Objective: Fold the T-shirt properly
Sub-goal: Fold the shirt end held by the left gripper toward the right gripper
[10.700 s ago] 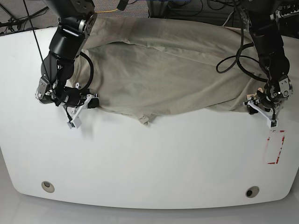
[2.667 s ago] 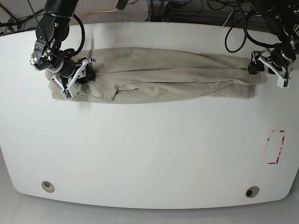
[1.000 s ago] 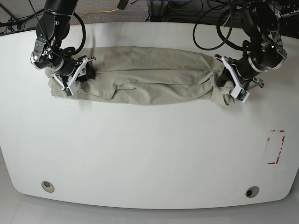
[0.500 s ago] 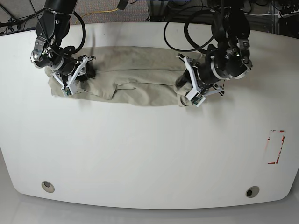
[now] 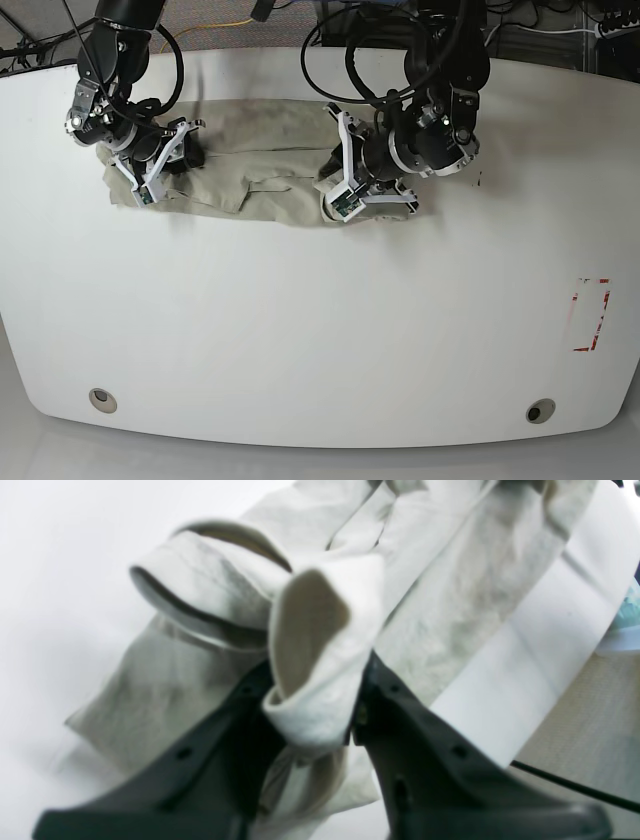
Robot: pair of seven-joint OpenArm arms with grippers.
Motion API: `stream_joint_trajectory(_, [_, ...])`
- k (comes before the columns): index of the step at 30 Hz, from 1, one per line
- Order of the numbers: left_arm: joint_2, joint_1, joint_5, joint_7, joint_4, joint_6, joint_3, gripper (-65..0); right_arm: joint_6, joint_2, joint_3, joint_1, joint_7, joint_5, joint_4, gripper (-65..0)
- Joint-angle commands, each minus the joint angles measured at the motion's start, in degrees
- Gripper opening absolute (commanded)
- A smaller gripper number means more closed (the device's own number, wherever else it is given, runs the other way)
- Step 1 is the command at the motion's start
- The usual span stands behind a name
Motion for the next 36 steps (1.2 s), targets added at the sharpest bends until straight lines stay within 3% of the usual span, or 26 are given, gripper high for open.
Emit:
stream_joint_trajectory(1, [0.49,-1.76,-0.82,-1.4,-0.57,-0.06,0.12,-51.5,-0.29,-0.6,0.19,-0.26,-2.28,-1.71,0.19,-45.3])
stream_joint_trajectory(7, [0.49,-2.38,-0.99,-1.4,-2.51,-0.06,1.44,-41.4,-0.29,-1.04,0.19,-0.44,-2.28,-1.71,0.19,-45.5])
stream_joint_trajectory(13, [0.49,-2.99,-0.99,-1.23,-2.24,-0.06,9.62,-40.8,-0.29,-1.13,0.19,-0.44,-2.28,-1.71,0.72,-45.5])
stream_joint_trajectory(19, [0.49,-3.87,-1.08,-1.31,0.84,-0.06,10.14,-40.8,-0.29,-1.13,0.19,-0.44,-2.54,-1.71,3.88,-45.5])
stream_joint_trajectory(26, [0.23,-3.79,-0.82,-1.05,1.71,-0.06,-0.05,-40.8,-0.29,-1.13,2.21,0.0,-3.15,-1.71,8.1,-45.2])
stream_joint_trajectory(31, [-5.48,-1.5,-0.82,-1.58,1.63,-0.06,-6.12,-41.1,-0.29,-1.22,7.48,1.94,-8.34,-1.62,13.11,-44.4])
stream_joint_trajectory(34, [-7.33,0.35,-0.82,-4.48,0.48,-0.06,-10.34,-41.1,-0.29,-3.15,15.31,5.54,-12.91,-0.57,13.55,-33.6])
stream_joint_trajectory(36, [-7.68,2.81,-0.82,-6.5,0.04,-0.06,-12.62,-41.1,-0.29,-3.15,21.55,7.04,-16.69,0.22,13.55,-21.7])
